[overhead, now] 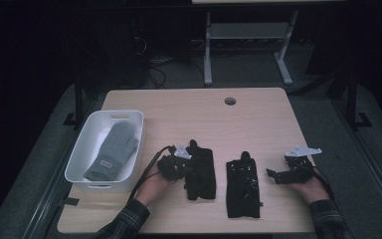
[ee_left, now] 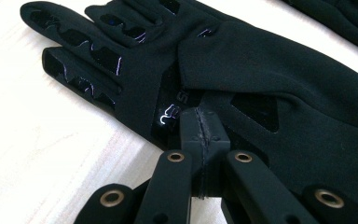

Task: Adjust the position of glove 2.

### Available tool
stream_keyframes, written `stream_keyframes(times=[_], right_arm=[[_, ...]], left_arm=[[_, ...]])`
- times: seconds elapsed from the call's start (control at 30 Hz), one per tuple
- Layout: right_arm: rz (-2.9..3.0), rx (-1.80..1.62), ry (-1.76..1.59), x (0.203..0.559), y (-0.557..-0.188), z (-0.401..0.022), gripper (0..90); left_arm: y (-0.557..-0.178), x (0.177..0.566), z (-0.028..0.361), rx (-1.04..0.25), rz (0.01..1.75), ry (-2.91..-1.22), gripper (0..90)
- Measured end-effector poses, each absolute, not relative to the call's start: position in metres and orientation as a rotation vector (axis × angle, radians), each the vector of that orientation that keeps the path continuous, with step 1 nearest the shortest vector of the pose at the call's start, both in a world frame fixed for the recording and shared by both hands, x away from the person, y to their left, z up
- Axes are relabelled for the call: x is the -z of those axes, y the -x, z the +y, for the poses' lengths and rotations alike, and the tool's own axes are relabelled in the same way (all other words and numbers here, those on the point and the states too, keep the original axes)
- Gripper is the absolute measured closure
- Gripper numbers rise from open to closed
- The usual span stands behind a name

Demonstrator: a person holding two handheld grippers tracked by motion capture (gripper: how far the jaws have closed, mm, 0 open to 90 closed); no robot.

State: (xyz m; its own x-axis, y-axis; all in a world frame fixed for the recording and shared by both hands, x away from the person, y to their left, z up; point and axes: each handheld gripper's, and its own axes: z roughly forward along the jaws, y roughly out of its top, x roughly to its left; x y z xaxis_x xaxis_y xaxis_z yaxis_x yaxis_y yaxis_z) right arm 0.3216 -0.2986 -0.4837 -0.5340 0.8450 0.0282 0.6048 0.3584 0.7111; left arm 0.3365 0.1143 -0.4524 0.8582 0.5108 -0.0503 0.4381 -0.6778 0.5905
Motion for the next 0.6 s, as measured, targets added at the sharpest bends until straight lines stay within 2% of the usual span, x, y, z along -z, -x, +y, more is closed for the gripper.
stream_keyframes(times=[0.03,0.13,0.23,0.4,0.47,0.6], right_arm=[[2.284,-0.976,-1.276,0.483,-0.321,-0.298,8.4],[2.311,-1.019,-1.269,0.479,-0.319,-0.300,23.3],[2.356,-1.060,-1.273,0.473,-0.313,-0.300,39.6],[2.434,-1.115,-1.195,0.463,-0.296,-0.290,72.5],[2.473,-1.132,-1.159,0.462,-0.288,-0.284,80.6],[2.548,-1.139,-1.113,0.462,-0.275,-0.272,88.4]], left_arm=[[-0.337,0.452,0.115,-0.148,0.687,-2.415,89.4],[-0.336,0.450,0.118,-0.154,0.690,-2.391,86.8],[-0.334,0.445,0.121,-0.192,0.712,-2.365,78.0],[-0.335,0.442,0.130,-0.208,0.781,-2.314,59.7],[-0.336,0.442,0.133,-0.205,0.803,-2.299,53.3],[-0.337,0.444,0.133,-0.207,0.822,-2.290,46.5]])
